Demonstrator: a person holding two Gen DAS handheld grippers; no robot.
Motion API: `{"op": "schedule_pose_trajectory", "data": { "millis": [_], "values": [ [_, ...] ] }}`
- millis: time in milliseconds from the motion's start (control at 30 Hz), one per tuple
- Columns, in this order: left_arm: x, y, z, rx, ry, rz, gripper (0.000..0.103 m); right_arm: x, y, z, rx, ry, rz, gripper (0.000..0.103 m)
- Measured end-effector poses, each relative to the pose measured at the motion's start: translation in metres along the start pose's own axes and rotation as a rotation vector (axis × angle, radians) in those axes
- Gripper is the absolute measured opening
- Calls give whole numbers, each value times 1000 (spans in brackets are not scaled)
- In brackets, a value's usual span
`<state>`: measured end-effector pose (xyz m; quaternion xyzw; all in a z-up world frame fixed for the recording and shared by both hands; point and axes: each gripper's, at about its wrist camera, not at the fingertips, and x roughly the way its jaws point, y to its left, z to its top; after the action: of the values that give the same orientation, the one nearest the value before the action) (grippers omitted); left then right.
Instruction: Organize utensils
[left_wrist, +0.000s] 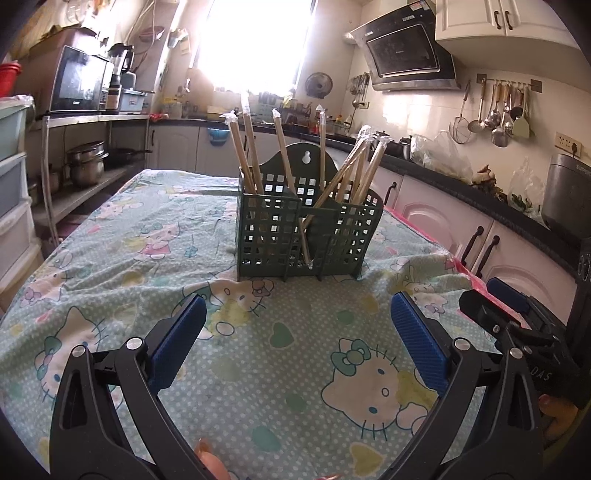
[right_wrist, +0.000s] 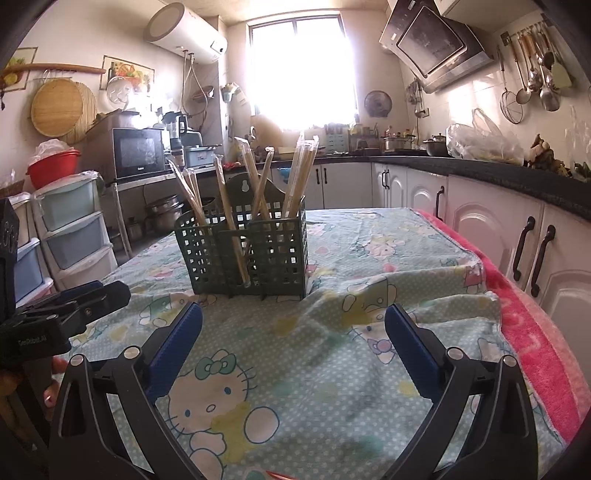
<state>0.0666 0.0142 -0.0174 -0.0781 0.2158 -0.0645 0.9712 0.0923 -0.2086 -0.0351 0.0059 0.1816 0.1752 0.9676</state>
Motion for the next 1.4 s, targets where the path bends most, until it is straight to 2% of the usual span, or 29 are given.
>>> {"op": "schedule_pose_trajectory", "data": {
  "millis": [1400],
  "values": [
    [1,5,-4,-23,-18,24,92,3,0,-6,9,17,0,96]
  ]
}}
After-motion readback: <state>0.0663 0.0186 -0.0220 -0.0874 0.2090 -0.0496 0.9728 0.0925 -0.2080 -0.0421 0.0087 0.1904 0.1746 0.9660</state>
